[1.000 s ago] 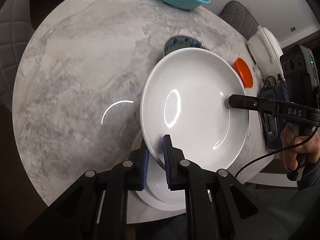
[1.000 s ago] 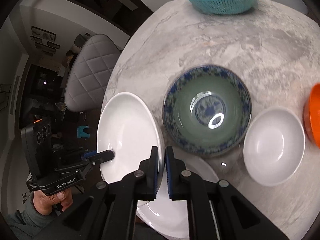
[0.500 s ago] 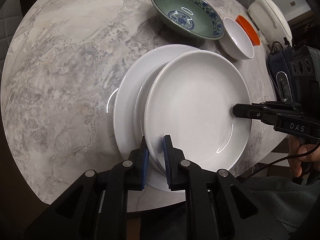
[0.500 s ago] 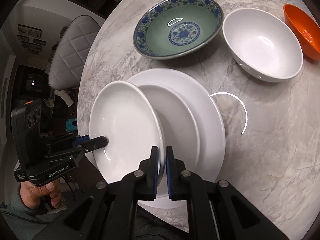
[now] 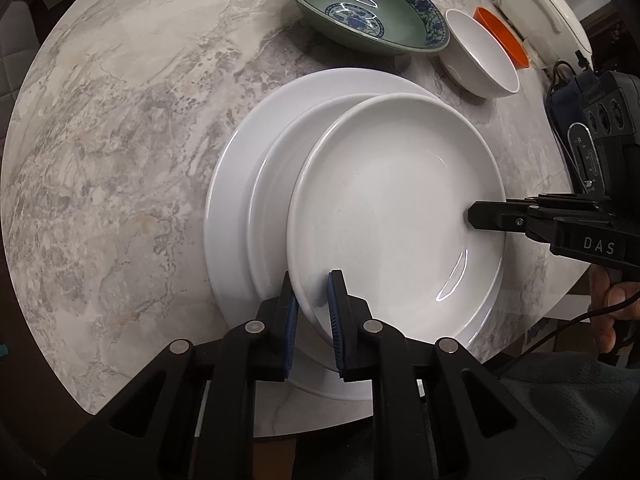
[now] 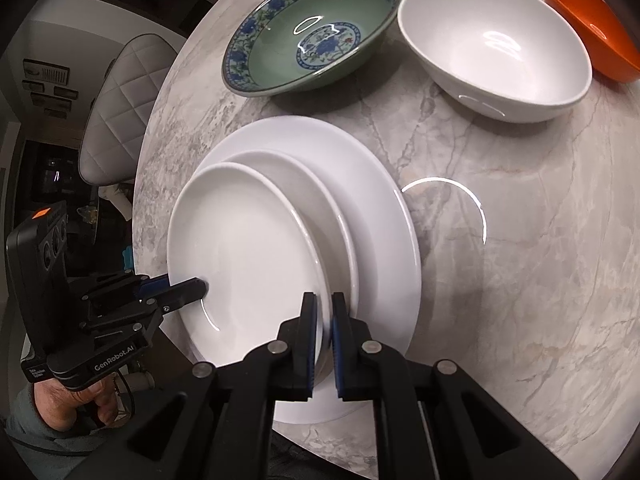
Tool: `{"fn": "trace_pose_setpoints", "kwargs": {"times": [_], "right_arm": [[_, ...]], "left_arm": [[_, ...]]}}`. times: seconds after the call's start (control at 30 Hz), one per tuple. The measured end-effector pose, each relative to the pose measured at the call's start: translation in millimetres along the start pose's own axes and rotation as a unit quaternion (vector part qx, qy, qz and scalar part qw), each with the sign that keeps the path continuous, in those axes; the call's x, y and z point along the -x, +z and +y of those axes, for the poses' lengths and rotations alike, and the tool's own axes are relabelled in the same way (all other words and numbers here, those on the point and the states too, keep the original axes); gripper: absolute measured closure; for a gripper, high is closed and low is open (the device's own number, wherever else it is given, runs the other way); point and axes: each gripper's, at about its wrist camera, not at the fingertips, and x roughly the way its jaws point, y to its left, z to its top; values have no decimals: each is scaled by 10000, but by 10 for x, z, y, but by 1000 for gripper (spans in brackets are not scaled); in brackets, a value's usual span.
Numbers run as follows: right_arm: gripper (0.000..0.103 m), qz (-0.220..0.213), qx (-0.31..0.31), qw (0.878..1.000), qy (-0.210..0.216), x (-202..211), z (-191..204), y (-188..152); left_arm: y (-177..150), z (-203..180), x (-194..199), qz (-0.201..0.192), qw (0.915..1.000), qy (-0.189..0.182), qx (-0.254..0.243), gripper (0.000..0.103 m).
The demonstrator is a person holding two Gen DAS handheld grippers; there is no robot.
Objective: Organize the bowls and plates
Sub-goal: 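Carry the deep white plate with both grippers and lower it onto the plate stack, then open both grippers to release the deep plate on the stack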
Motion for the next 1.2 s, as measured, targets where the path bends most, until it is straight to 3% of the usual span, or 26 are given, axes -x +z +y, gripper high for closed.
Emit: {"fn": "trace_pose_setpoints", "kwargs": {"times": [0.67,0.77,0.83,0.93,1.2], "right_arm": [[94,128,237,9988,-412,-38,133,13],[93,138,258,9984,-485,-40,171,14],[93,139,286,9981,-524,-36,183,11],[94,122,361,9973,-623,-31,228,-3],[92,121,435,9964,-720,-38,266,-9]], "left_arm": [[-7,-59,35,-157,9996,225,-8,86],[-15,-126,31,-206,9994,247,-112,77],[-24,-176,49,-275,9993,161,-211,54],[-28,-271,113,-446,9981,163,-388,32],[1,-144,246,-629,9980,30,-112,29]]}}
